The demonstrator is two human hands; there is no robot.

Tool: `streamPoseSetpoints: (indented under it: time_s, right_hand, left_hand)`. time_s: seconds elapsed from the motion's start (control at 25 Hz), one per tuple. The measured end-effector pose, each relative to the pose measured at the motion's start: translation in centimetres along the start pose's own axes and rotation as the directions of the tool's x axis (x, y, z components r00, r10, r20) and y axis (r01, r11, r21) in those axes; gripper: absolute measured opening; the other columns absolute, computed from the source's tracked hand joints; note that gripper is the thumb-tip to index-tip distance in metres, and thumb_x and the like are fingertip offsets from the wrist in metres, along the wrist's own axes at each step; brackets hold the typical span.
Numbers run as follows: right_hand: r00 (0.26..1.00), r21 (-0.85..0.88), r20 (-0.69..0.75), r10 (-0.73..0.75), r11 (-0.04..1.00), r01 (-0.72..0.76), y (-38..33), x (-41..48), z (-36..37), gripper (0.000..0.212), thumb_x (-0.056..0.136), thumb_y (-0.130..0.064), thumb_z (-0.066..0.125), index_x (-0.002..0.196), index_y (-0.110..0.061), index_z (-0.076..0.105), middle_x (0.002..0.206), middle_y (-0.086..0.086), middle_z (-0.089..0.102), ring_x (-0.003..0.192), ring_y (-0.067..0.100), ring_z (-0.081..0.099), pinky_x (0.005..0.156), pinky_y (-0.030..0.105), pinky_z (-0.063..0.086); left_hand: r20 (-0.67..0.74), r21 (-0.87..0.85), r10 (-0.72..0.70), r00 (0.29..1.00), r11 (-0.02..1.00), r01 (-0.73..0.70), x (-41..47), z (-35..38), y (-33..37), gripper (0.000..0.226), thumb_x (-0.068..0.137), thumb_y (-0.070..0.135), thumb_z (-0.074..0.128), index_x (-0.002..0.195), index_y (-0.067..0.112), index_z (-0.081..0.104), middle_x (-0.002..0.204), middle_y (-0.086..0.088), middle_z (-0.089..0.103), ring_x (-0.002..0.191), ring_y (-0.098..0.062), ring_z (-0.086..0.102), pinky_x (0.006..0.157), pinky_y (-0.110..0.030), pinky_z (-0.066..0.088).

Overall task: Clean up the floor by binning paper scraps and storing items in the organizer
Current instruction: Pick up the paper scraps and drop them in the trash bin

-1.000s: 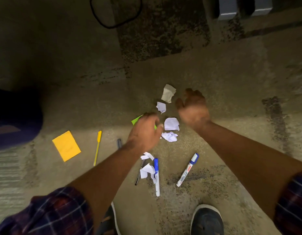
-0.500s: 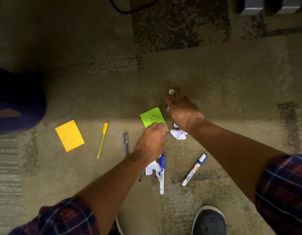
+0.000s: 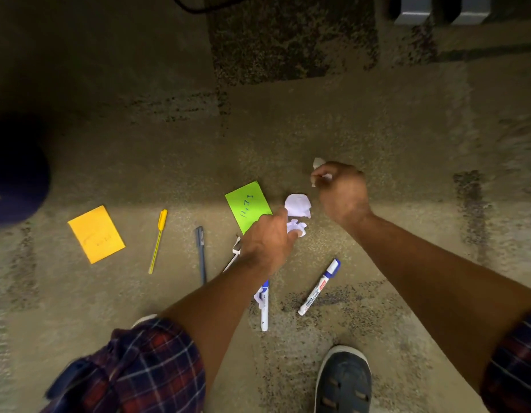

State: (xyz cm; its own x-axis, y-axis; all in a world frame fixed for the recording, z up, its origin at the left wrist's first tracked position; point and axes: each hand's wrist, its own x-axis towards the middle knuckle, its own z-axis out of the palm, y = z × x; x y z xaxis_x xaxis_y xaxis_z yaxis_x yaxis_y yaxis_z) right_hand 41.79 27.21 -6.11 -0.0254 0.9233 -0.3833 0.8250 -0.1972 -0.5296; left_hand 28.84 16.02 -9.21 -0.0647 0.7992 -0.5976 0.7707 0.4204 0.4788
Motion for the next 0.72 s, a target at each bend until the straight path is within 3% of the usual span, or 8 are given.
streamPoseSetpoints:
  time_s: [0.12, 0.24, 0.28, 0.36, 0.4, 0.48, 0.6, 0.72]
  right_hand:
    - [0.995, 0.026, -0.032, 0.096, 0.995, -0.095, 1.7, -3.2, -1.3, 0.012, 0.090, -0.014, 0.069, 0.089, -0.019, 0.080, 0.095, -0.001, 0.079, 0.083, 0.012, 0.066, 0.074, 0.017, 0.041]
    - [0.967, 0.170, 0.025, 0.253, 0.952, -0.253, 1.8, -6.9, -2.5, 0.009, 0.089, -0.016, 0.070, 0.085, -0.022, 0.074, 0.094, 0.001, 0.077, 0.079, 0.013, 0.063, 0.074, 0.026, 0.050]
    - [0.954, 0.258, 0.067, 0.292, 0.918, -0.300, 1.0, -8.0, -2.9, 0.008, 0.089, -0.013, 0.069, 0.085, -0.020, 0.071, 0.092, 0.005, 0.076, 0.072, 0.016, 0.062, 0.068, 0.031, 0.053]
    - [0.930, 0.441, 0.171, 0.325, 0.819, -0.367, -2.3, -10.2, -3.6, 0.008, 0.090, -0.004, 0.067, 0.094, -0.011, 0.063, 0.086, 0.013, 0.067, 0.056, 0.018, 0.055, 0.050, 0.029, 0.046]
    - [0.920, 0.526, 0.219, 0.325, 0.755, -0.392, -4.4, -11.2, -3.8, 0.014, 0.091, -0.001, 0.066, 0.100, -0.009, 0.059, 0.088, 0.013, 0.063, 0.051, 0.016, 0.051, 0.045, 0.025, 0.041]
    - [0.899, 0.641, 0.324, 0.295, 0.630, -0.438, -9.1, -12.9, -4.1, 0.027, 0.092, 0.001, 0.063, 0.113, -0.015, 0.056, 0.093, 0.009, 0.061, 0.049, 0.013, 0.049, 0.045, 0.021, 0.037]
    - [0.861, 0.671, 0.455, 0.228, 0.547, -0.500, -17.0, -14.3, -4.3, 0.043, 0.093, 0.002, 0.059, 0.128, -0.023, 0.060, 0.093, 0.005, 0.061, 0.054, 0.013, 0.049, 0.043, 0.019, 0.037]
    - [0.840, 0.676, 0.524, 0.143, 0.529, -0.512, -24.6, -15.3, -4.4, 0.037, 0.093, 0.004, 0.054, 0.122, -0.014, 0.066, 0.081, 0.007, 0.056, 0.051, 0.013, 0.045, 0.038, 0.019, 0.026]
  left_hand:
    - [-0.004, -0.301, -0.028, 1.000, 0.953, 0.026, -2.2, 0.6, 0.1, 0.028, 0.090, 0.040, 0.071, 0.081, 0.021, 0.053, 0.067, 0.000, 0.059, 0.071, -0.028, 0.061, 0.061, -0.037, 0.039]
    - [-0.003, -0.528, -0.156, 0.988, 0.839, 0.131, -5.2, -0.7, -0.5, 0.037, 0.092, 0.027, 0.072, 0.070, 0.023, 0.042, 0.062, 0.009, 0.042, 0.058, -0.010, 0.041, 0.057, -0.032, 0.030]
    - [0.037, -0.615, -0.242, 0.969, 0.759, 0.213, -6.3, -1.8, -0.6, 0.035, 0.092, 0.022, 0.071, 0.070, 0.022, 0.045, 0.064, 0.007, 0.046, 0.056, -0.012, 0.039, 0.053, -0.030, 0.031]
    - [0.184, -0.816, -0.364, 0.913, 0.462, 0.348, -8.4, -5.4, -0.9, 0.028, 0.093, 0.011, 0.065, 0.068, 0.018, 0.054, 0.073, -0.004, 0.065, 0.047, -0.015, 0.037, 0.044, -0.023, 0.028]
    - [0.244, -0.877, -0.383, 0.891, 0.304, 0.372, -9.5, -7.5, -1.1, 0.033, 0.092, 0.006, 0.060, 0.063, 0.021, 0.052, 0.082, -0.007, 0.074, 0.043, -0.015, 0.036, 0.042, -0.020, 0.026]
    - [0.273, -0.929, -0.406, 0.872, 0.123, 0.349, -11.6, -11.8, -1.6, 0.036, 0.088, 0.001, 0.053, 0.063, 0.022, 0.040, 0.087, -0.010, 0.079, 0.039, -0.013, 0.035, 0.041, -0.019, 0.022]
    - [0.227, -0.957, -0.453, 0.862, 0.059, 0.283, -14.9, -18.1, -2.9, 0.032, 0.086, 0.000, 0.049, 0.067, 0.023, 0.038, 0.075, -0.010, 0.074, 0.040, -0.013, 0.036, 0.042, -0.019, 0.020]
    - [0.148, -0.983, -0.496, 0.856, 0.024, 0.183, -18.1, -23.8, -4.8, 0.022, 0.087, -0.001, 0.046, 0.086, 0.020, 0.052, 0.068, -0.009, 0.070, 0.041, -0.015, 0.038, 0.044, -0.020, 0.022]
